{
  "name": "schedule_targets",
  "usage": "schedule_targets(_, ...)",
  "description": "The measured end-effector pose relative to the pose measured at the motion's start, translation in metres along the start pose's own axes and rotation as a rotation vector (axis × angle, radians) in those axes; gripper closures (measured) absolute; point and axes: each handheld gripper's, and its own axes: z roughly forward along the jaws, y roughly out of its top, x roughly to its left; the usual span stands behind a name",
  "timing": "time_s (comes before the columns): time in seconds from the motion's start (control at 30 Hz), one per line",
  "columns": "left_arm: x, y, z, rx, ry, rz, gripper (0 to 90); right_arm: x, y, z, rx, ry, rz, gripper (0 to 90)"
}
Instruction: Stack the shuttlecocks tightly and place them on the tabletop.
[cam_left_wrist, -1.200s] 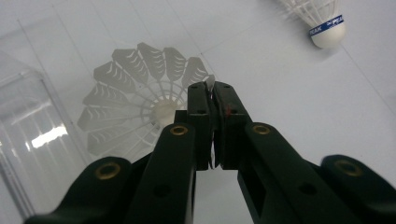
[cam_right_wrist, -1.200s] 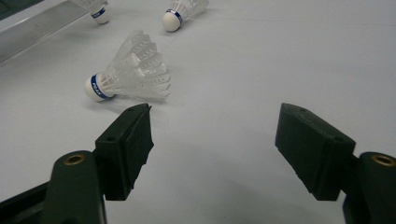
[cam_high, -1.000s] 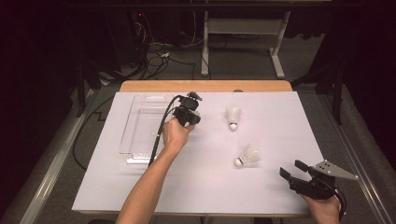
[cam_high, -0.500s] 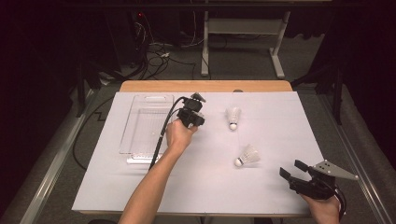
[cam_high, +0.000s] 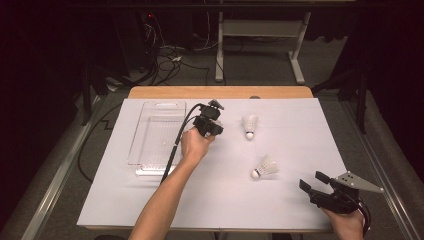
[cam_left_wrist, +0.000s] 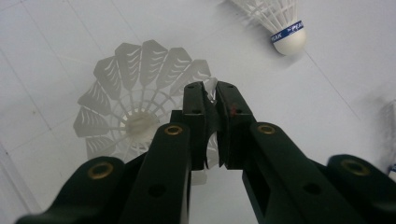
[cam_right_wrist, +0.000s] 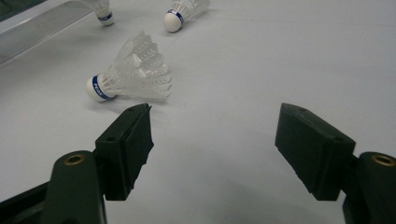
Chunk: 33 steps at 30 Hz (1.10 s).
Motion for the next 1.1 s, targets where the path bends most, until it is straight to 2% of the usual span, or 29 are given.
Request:
schedule_targets(0.43,-0.006,0.004,0.015,0.026,-0.01,0.009,87.2,0.0,0.0,0.0,0.0,0.002,0.0,27.7)
schedule_targets(1.1,-0.009,0.005,0.032,0.04,0.021,0.01,88.3,0.001,0.0,-0.001,0.0,0.002,-0.003,27.7)
